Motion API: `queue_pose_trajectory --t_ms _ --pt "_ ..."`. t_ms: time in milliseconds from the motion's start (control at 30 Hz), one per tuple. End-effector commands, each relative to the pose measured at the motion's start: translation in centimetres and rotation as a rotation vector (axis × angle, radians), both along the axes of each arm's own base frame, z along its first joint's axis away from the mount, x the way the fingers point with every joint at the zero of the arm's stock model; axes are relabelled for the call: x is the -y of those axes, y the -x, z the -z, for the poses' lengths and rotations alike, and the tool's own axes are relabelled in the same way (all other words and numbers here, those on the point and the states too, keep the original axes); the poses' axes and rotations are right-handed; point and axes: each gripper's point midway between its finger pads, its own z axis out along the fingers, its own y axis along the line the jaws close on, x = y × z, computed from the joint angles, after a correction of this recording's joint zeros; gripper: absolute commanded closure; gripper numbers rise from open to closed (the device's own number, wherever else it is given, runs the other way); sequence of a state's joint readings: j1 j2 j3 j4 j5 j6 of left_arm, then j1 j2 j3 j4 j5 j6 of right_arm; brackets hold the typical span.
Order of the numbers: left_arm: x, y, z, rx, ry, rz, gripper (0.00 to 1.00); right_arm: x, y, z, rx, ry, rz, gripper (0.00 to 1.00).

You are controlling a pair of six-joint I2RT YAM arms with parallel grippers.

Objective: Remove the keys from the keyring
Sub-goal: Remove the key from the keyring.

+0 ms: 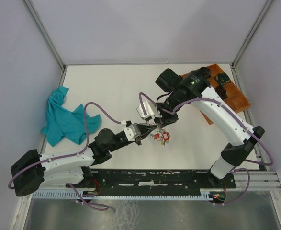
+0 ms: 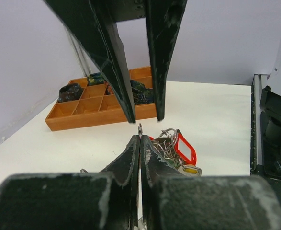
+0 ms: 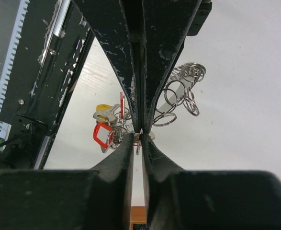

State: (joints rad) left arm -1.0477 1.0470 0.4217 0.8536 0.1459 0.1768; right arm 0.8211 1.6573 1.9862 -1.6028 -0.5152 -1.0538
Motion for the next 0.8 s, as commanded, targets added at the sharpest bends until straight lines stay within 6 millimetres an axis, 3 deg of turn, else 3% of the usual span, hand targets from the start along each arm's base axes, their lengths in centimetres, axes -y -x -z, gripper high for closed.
queue_pose_trajectory --t_ms 0,167,267,333,533,767 --pt "-1.3 -0.1 -3.0 -0.004 0.124 -0.035 0.97 2.5 2.5 -2.9 -0.112 -0.072 0.042 0.63" --pt "-1.9 0.1 -3.6 -0.021 0.172 -0.038 0.97 1.8 1.3 -4.3 -0.144 -0.269 0.112 0.45" --pt "-2.0 0.2 -3.9 -0.031 0.193 -0.033 0.97 0.9 0.2 -3.4 -0.141 -0.358 0.173 0.30" --pt "-2.0 0.3 -3.9 -0.040 0.199 -0.029 0.97 0.3 -0.2 -3.0 -0.130 -0.415 0.176 0.27" --pt "-2.0 0.4 -4.0 -0.051 0.215 -0.022 0.97 -1.0 -0.8 -1.8 -0.110 -0.505 0.139 0.33" --pt "-2.0 0.5 -4.1 -0.051 0.217 -0.017 0.97 -1.4 -2.0 -1.0 -0.137 -0.484 0.170 0.54"
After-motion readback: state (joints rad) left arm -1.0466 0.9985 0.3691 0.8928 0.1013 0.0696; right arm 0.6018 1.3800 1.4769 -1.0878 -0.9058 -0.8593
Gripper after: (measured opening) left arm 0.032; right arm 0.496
